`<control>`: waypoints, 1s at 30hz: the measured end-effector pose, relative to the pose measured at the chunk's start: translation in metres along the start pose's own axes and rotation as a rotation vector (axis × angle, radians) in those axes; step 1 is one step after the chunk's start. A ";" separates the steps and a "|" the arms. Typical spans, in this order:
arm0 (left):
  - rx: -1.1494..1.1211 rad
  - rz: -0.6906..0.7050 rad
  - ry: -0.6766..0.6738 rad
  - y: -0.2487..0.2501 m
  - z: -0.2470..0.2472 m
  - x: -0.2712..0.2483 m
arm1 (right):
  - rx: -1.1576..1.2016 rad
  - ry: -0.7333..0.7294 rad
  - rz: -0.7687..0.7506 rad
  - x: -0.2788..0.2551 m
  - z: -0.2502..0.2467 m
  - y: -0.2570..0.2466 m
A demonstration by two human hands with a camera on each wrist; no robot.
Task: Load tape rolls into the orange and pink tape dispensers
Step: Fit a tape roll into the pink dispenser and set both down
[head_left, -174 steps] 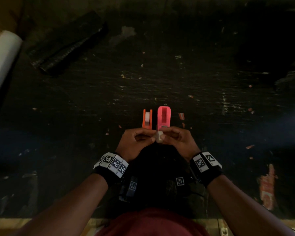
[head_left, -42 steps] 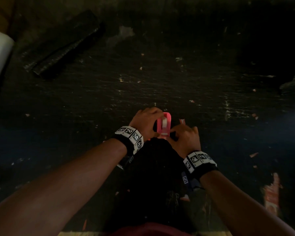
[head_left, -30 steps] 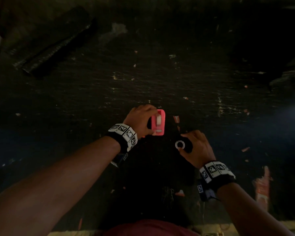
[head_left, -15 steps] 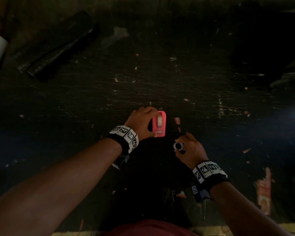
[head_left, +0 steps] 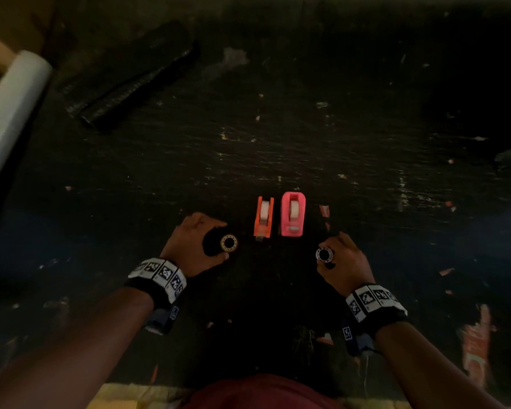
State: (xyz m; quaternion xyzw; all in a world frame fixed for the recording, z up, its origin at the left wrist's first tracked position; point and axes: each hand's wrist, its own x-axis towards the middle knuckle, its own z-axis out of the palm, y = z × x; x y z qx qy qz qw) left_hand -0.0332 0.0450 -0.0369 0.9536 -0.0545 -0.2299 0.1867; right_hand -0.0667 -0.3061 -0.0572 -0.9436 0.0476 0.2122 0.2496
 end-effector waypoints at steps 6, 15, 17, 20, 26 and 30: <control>-0.021 0.040 0.040 0.013 0.021 -0.003 | -0.005 0.017 0.008 -0.004 -0.002 -0.010; 0.030 -0.063 0.144 0.008 -0.008 0.020 | -0.024 0.102 -0.439 0.021 -0.005 -0.115; 0.051 -0.107 0.168 -0.003 -0.018 0.023 | -0.128 0.085 -0.510 0.039 0.000 -0.146; 0.074 -0.163 0.172 -0.020 -0.027 0.025 | -0.325 0.008 -0.543 0.065 0.014 -0.181; 0.070 -0.171 0.122 -0.034 -0.023 0.020 | -0.603 -0.106 -0.514 0.079 0.042 -0.204; 0.033 -0.179 0.143 -0.033 -0.023 0.010 | -0.540 -0.013 -0.524 0.067 0.028 -0.198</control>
